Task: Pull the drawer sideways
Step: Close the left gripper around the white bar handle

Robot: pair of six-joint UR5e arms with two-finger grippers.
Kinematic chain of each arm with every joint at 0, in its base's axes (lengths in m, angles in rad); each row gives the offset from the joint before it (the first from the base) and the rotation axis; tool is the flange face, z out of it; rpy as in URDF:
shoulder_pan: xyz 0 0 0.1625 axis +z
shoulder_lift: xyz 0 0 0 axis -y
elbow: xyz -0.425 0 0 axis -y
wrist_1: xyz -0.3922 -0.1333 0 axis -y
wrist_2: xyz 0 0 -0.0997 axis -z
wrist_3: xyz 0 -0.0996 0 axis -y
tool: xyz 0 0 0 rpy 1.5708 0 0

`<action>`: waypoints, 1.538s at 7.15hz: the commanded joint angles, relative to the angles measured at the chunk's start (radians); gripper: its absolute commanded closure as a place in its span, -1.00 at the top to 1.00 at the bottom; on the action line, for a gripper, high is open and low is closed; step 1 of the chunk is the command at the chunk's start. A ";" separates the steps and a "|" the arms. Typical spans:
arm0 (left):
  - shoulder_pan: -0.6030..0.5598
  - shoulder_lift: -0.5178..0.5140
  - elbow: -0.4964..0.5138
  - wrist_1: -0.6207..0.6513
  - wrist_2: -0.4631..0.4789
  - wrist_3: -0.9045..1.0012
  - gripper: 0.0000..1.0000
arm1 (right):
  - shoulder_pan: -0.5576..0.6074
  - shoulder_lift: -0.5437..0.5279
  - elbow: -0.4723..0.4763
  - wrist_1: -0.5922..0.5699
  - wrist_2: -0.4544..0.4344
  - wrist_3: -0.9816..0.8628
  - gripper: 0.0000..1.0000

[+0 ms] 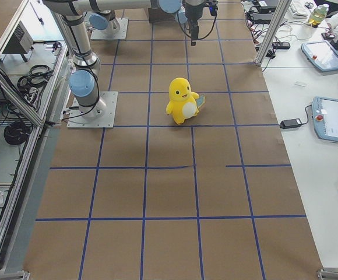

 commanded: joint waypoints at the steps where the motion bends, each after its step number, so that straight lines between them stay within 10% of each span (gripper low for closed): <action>1: 0.000 0.000 -0.001 -0.005 0.001 -0.007 -0.30 | 0.000 0.000 0.000 0.000 0.000 0.001 1.00; 4: -0.004 -0.010 0.005 -0.005 0.000 -0.008 -0.64 | 0.000 0.000 0.000 0.000 0.000 0.001 1.00; 11: -0.067 -0.023 0.033 -0.005 0.004 -0.007 -0.64 | 0.000 0.000 0.000 0.000 0.000 0.001 1.00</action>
